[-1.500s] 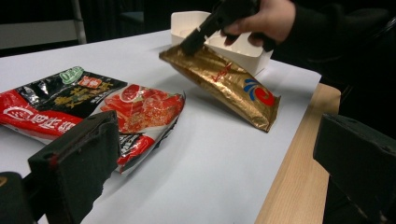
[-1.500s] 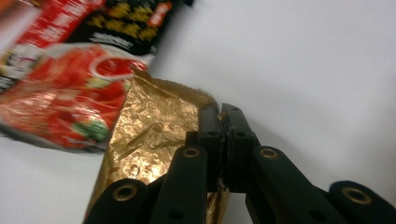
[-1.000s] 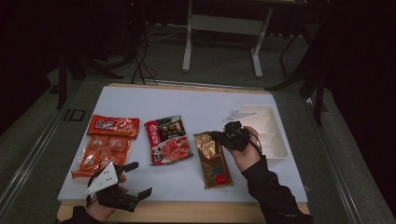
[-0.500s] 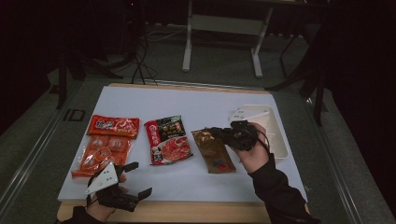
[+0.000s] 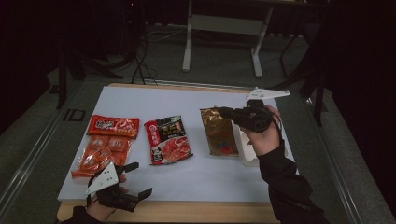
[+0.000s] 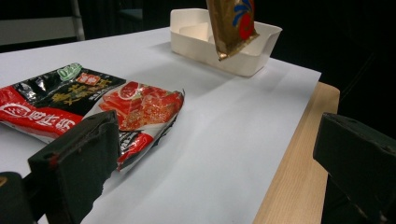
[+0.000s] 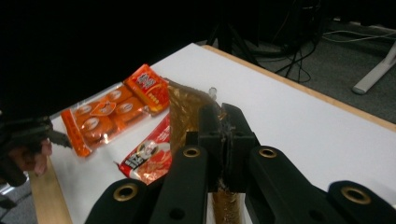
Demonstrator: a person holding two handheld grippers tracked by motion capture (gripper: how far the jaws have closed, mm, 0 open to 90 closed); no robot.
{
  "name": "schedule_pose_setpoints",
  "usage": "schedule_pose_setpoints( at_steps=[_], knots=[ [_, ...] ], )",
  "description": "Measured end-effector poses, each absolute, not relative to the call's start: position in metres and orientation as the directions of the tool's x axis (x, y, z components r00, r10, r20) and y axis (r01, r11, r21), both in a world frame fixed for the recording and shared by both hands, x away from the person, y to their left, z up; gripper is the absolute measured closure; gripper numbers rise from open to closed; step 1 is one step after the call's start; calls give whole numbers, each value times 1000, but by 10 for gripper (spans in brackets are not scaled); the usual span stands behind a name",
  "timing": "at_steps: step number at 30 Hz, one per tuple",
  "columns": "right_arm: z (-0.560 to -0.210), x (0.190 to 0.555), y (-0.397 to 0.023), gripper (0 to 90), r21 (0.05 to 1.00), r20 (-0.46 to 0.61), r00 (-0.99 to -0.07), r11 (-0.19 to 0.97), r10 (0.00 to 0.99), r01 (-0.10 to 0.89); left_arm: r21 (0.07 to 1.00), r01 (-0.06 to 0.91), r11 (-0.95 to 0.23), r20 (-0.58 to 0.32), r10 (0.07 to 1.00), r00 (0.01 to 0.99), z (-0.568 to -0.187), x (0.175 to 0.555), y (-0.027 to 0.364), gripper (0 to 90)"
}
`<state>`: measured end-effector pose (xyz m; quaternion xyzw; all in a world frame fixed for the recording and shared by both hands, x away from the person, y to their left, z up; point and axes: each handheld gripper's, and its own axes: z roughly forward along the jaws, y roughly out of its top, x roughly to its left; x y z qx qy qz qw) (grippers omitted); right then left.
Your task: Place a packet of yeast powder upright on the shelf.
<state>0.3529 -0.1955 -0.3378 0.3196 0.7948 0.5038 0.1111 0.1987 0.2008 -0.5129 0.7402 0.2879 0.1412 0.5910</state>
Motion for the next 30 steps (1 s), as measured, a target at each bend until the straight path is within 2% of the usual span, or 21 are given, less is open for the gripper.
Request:
schedule_pose_setpoints(
  at_steps=[20, 30],
  knots=[
    [-309, 389, -233, 880, 911, 162, -715, 175, 680, 372, 955, 262, -136, -133, 595, 793, -513, 199, 201, 12],
    [-303, 409, -255, 880, 927, 122, -665, 155, 737, 341, 955, 264, -137, -134, 596, 792, -514, 199, 201, 12]
  ],
)
